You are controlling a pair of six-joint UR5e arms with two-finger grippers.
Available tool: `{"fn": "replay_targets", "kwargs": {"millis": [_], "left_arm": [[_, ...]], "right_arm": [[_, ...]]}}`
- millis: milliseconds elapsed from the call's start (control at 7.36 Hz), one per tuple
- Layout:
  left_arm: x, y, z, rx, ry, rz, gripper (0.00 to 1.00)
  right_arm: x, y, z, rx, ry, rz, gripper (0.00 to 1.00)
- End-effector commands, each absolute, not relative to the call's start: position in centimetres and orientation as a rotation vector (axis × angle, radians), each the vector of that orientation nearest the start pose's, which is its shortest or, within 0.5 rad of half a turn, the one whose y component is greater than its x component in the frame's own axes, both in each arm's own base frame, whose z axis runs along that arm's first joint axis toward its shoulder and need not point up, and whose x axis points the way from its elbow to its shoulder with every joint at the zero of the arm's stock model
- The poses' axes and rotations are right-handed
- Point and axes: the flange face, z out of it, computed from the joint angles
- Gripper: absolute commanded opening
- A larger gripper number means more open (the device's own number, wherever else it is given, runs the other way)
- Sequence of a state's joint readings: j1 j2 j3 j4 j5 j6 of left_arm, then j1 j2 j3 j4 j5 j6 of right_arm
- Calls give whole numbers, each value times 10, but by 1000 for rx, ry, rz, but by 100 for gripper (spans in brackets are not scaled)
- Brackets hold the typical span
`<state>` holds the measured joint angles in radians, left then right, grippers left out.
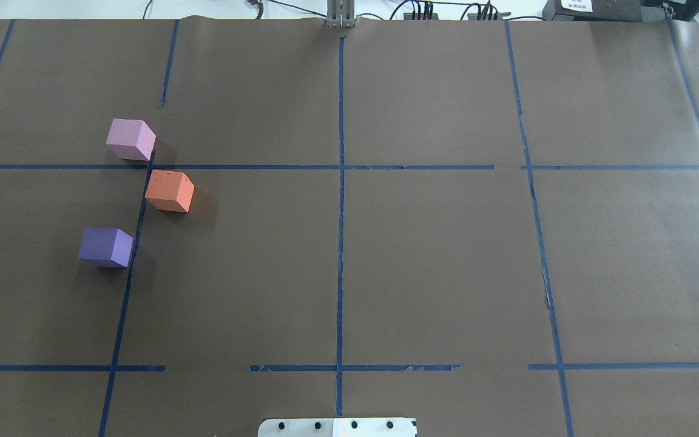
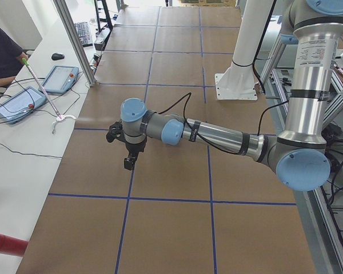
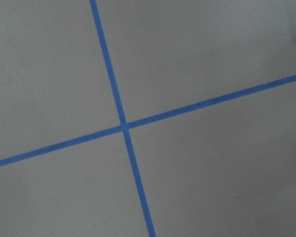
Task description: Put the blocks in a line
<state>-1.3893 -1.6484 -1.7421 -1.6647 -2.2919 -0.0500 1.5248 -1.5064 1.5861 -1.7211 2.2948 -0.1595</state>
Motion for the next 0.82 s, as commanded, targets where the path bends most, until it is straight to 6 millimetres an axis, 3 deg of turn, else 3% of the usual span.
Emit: {"fn": "replay_targets", "kwargs": {"millis": [0, 408, 544, 680], "left_arm": [[118, -556, 465, 248, 800, 228, 100], [235, -564, 389, 175, 878, 178, 100], [277, -557, 367, 177, 873, 192, 100], [301, -550, 362, 189, 853, 184, 100]], "right_arm": [[44, -516, 636, -25, -727, -171, 100], [44, -515, 637, -26, -727, -171, 100], [44, -515, 637, -26, -727, -171, 100], [44, -515, 637, -26, -727, -171, 100]]}}
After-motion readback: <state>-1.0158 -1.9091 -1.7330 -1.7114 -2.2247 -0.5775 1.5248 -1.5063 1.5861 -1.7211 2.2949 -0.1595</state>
